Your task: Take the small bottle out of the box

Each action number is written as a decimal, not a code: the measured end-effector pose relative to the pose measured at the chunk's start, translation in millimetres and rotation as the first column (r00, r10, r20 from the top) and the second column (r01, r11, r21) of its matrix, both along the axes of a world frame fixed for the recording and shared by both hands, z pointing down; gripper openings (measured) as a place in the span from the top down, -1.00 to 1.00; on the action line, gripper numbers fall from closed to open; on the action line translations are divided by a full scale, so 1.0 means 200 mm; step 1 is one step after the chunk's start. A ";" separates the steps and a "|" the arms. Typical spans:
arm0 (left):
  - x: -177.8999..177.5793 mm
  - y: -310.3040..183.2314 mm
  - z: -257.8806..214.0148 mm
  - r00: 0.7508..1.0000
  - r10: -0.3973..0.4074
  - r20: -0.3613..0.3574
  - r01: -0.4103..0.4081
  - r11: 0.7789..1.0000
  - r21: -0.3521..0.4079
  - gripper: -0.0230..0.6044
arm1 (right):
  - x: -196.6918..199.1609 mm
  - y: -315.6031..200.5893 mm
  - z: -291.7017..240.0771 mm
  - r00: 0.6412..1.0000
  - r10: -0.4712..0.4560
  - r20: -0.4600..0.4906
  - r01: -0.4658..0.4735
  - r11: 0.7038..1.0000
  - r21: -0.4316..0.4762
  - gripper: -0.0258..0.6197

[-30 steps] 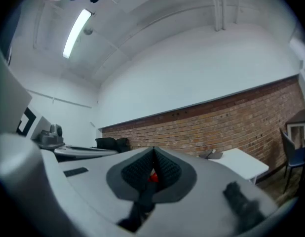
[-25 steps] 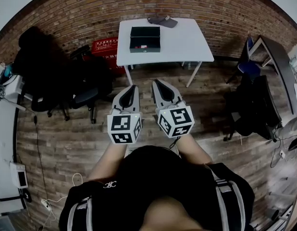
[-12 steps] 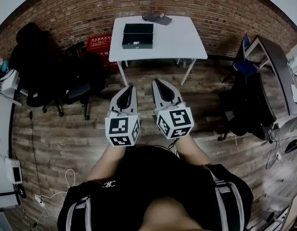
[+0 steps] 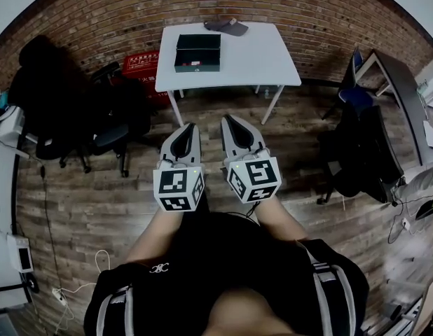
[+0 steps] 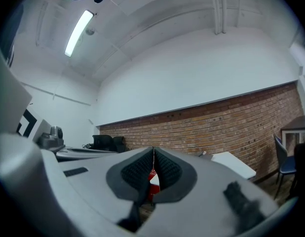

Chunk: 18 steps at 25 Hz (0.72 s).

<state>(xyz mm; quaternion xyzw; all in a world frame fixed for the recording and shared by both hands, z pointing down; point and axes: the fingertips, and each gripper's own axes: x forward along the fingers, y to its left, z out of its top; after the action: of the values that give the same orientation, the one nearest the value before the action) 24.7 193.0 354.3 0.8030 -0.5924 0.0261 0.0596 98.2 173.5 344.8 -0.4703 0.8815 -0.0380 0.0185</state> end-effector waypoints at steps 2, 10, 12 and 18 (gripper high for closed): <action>0.02 -0.03 0.00 1.000 0.010 -0.011 -0.010 1.000 0.001 0.89 | 0.01 -0.03 0.01 1.000 0.005 -0.007 -0.005 1.000 -0.005 0.83; 0.10 -0.24 0.02 0.997 0.073 -0.009 -0.073 0.997 -0.005 0.89 | 0.05 -0.23 0.02 0.999 0.037 -0.007 -0.037 0.999 -0.001 0.83; 0.09 -0.32 0.02 0.997 0.073 -0.009 -0.074 0.997 -0.011 0.89 | 0.05 -0.30 0.03 0.999 0.038 -0.012 -0.038 0.999 -0.005 0.83; 0.04 -0.59 -0.02 0.996 0.084 -0.014 -0.085 0.996 -0.011 0.89 | -0.01 -0.57 0.00 0.999 0.037 -0.014 -0.037 0.999 -0.004 0.83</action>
<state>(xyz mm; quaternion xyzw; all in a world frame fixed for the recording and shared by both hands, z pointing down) 33.1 74.1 350.0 0.8271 -0.5574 0.0267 0.0668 96.1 59.8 343.9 -0.4870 0.8726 -0.0363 0.0120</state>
